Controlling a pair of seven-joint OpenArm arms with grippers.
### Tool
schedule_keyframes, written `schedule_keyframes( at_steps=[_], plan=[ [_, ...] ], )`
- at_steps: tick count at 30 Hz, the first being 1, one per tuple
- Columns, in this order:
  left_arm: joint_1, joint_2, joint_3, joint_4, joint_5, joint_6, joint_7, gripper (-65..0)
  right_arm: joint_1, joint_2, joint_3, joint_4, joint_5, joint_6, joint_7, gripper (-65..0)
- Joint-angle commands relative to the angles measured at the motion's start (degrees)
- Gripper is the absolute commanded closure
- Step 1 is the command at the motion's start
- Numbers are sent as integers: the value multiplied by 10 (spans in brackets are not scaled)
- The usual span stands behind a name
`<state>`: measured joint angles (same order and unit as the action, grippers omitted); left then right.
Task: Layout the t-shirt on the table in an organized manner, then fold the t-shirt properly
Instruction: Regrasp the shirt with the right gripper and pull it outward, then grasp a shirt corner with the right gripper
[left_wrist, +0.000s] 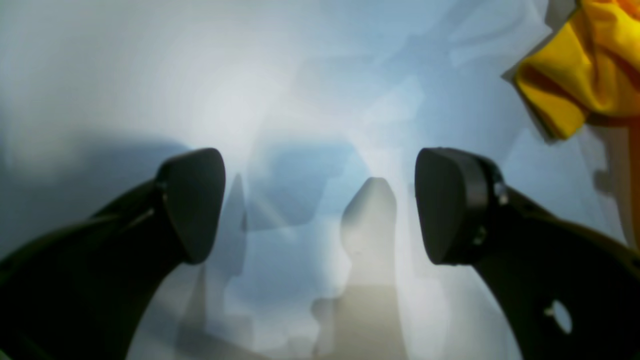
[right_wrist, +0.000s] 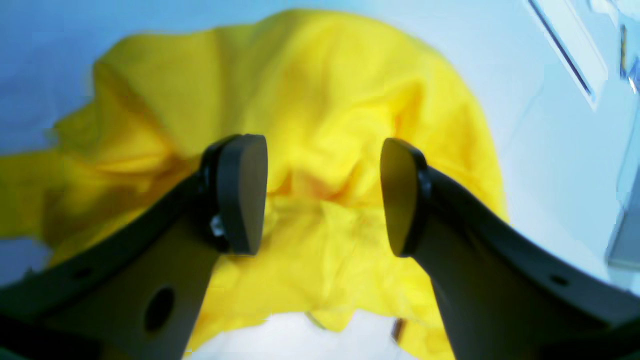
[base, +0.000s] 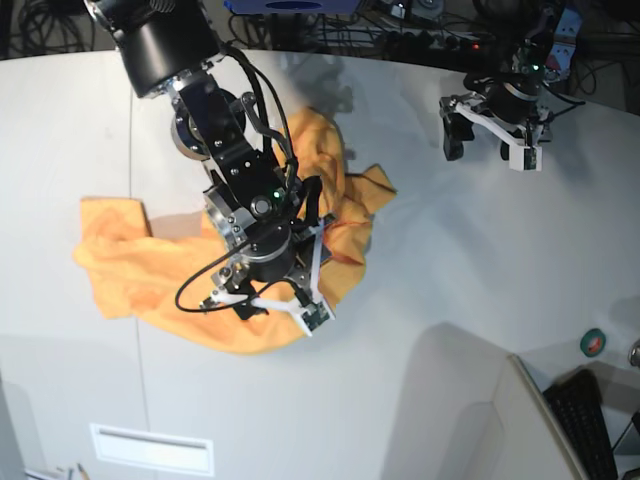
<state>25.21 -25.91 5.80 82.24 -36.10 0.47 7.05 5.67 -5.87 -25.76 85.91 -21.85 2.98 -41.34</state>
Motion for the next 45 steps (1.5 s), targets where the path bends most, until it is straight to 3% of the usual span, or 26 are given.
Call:
schedule_keyframes(
  at_steps=[1, 5, 8, 15, 23, 28, 32, 34, 36, 39, 42, 45],
  plan=[
    [-1, -6, -2, 6, 0, -3, -9, -569, 18, -5, 1, -8, -4, -11, 9, -338],
    [0, -6, -2, 6, 0, -3, -9, -569, 18, -1, 5, -39, -4, -18, 4, -197],
    [2, -6, -2, 4, 0, -3, -9, -569, -23, 20, 6, -13, -4, -18, -14, -107],
    [-3, -6, -3, -34, 0, -3, -11, -569, -145, 95, 17, 97, -4, -21, -21, -107],
    [-3, -6, -3, -32, 0, -3, -11, -569, -226, 106, 165, 132, -4, -18, -19, -107],
    [-4, -6, -3, -32, 0, -3, -11, -569, -272, 93, 212, 220, -2, -18, -19, -107],
    [-4, -6, -3, -32, 0, -3, -11, -569, -280, 27, 254, 270, -1, -16, -20, -120],
    [-4, -6, -3, -32, 0, -3, -11, -569, -276, -6, 254, 278, 0, -16, -23, -200],
    [-4, -6, -3, -32, 0, -3, -11, -569, -268, -17, 254, 278, 40, -16, -28, -314],
    [-4, -6, -3, -32, 0, -3, -11, -569, -247, -17, 274, 280, 182, -22, -92, -440],
    [-4, -7, -3, -33, 0, -3, -11, -569, -230, -16, 318, 277, 316, -31, -157, -407],
    [-4, -14, -3, -36, 0, -3, -11, -569, -219, -16, 325, 275, 361, -93, -174, -374]
  ],
)
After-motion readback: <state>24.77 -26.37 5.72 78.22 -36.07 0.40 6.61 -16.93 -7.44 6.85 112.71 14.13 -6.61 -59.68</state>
